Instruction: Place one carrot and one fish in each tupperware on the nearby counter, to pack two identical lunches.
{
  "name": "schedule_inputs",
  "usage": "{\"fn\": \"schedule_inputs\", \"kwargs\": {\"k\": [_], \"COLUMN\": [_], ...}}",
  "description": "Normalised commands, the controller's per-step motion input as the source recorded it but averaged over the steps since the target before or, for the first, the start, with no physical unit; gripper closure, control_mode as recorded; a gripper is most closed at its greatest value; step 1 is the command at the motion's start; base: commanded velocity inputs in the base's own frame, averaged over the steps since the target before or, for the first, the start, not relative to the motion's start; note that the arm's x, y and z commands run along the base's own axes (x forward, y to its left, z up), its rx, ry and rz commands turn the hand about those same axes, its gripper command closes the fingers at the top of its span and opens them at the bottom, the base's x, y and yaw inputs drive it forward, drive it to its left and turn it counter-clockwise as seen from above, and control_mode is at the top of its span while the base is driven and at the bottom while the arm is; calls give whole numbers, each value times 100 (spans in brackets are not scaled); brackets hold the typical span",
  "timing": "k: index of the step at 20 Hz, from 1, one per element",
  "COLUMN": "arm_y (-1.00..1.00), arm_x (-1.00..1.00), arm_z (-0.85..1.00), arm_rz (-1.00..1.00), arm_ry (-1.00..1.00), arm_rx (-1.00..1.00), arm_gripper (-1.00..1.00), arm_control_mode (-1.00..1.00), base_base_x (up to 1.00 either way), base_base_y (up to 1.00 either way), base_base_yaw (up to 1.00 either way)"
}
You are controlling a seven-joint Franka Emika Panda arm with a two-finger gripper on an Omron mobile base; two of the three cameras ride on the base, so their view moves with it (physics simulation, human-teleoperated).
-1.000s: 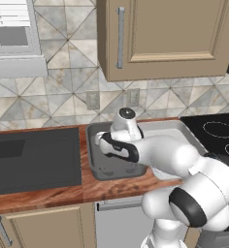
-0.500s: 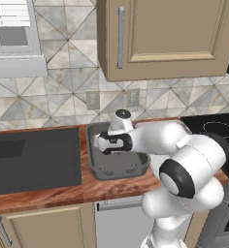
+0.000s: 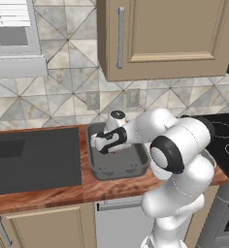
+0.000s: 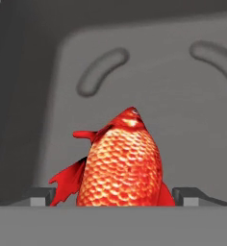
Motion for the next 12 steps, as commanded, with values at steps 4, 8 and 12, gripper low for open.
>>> {"fn": "schedule_inputs", "kwargs": {"k": [4, 8, 12], "arm_y": [0, 1, 14], "arm_x": [39, 42, 11], "arm_z": [-6, -5, 0], "arm_rz": [0, 0, 0], "arm_ry": [-4, -9, -11], "arm_rx": [0, 0, 0], "arm_gripper": [-100, -100, -100], "arm_control_mode": [-100, -100, -100], "base_base_x": [0, 0, 0], "base_base_y": [0, 0, 0], "base_base_yaw": [0, 0, 0]}}
